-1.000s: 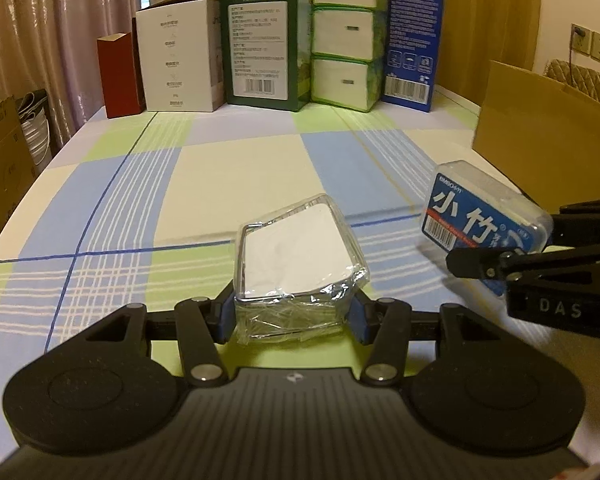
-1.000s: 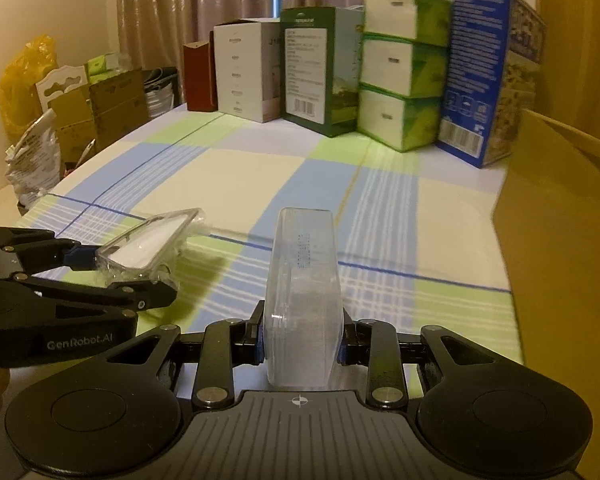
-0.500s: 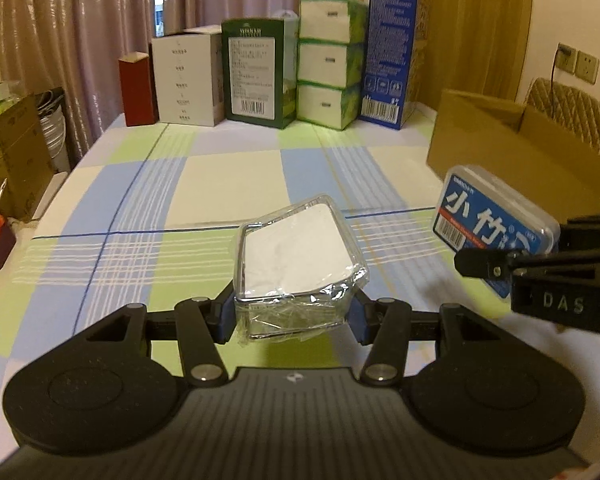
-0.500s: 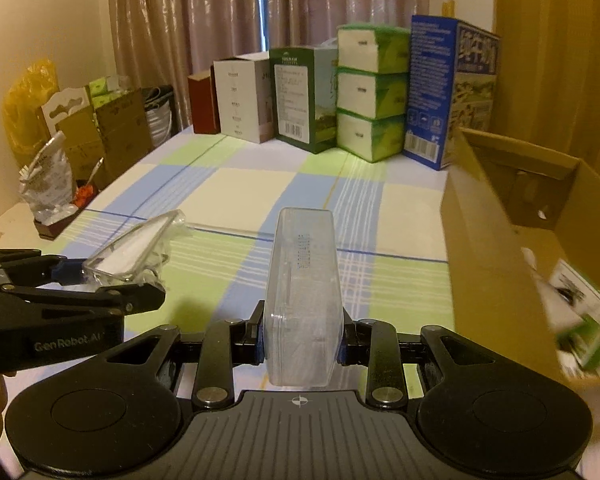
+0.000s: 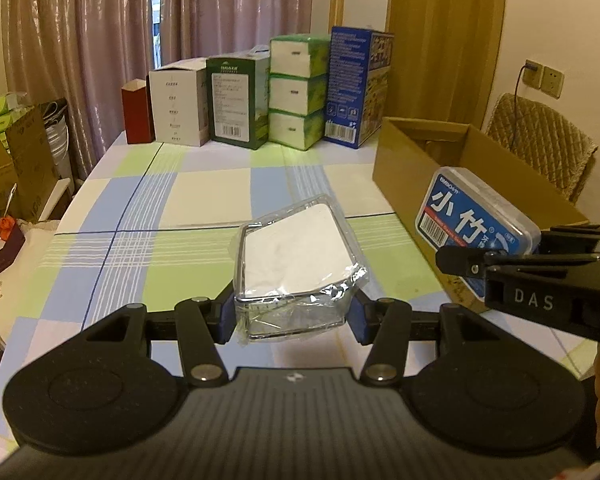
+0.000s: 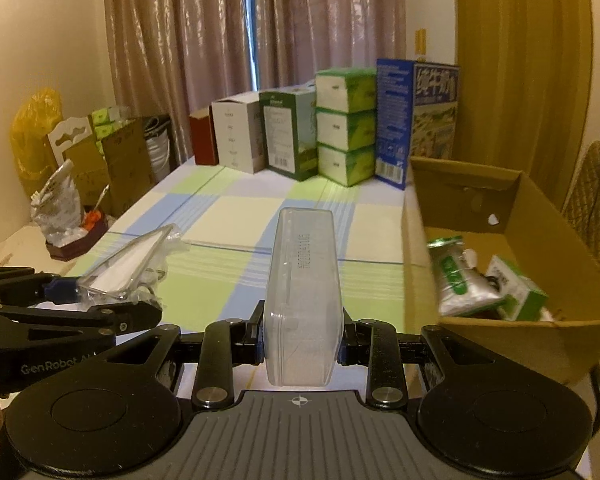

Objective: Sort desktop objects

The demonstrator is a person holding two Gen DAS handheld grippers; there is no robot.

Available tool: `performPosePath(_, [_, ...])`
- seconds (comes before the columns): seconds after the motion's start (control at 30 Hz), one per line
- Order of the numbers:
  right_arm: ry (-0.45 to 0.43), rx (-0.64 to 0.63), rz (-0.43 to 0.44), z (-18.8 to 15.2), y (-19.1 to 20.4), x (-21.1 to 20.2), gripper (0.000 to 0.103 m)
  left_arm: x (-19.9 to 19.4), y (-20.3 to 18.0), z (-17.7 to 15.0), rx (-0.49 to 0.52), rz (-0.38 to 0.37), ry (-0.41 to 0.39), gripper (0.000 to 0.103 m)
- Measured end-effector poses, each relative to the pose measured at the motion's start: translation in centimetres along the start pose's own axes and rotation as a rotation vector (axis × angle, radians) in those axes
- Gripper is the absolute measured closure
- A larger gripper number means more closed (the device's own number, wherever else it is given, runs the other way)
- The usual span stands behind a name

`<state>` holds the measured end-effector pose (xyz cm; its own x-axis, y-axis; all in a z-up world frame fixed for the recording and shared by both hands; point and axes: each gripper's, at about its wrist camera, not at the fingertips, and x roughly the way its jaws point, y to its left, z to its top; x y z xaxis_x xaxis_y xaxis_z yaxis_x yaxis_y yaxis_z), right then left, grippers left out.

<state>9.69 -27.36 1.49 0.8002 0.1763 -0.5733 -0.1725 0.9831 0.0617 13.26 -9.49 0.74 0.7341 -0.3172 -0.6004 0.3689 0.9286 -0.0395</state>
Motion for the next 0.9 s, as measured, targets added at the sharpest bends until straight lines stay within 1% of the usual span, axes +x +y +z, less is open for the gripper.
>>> performPosePath(0.2, [-0.016,0.018,-0.015,-0.6,-0.8,-2.6,0.075,-2.0,-1.7,0.3,0.012,-0.008,-0.012,0.055])
performPosePath(0.4, [-0.023,0.045,-0.039,-1.3,-2.3,-4.6,0.075,-3.2,-3.1,0.0,0.03,-0.019,-0.008,0.055])
performPosePath(0.9, [-0.021,0.114,-0.118,-3.3,-6.6,-7.9,0.075,-3.3,-6.8,-0.7,0.033,-0.082,0.028,0.055])
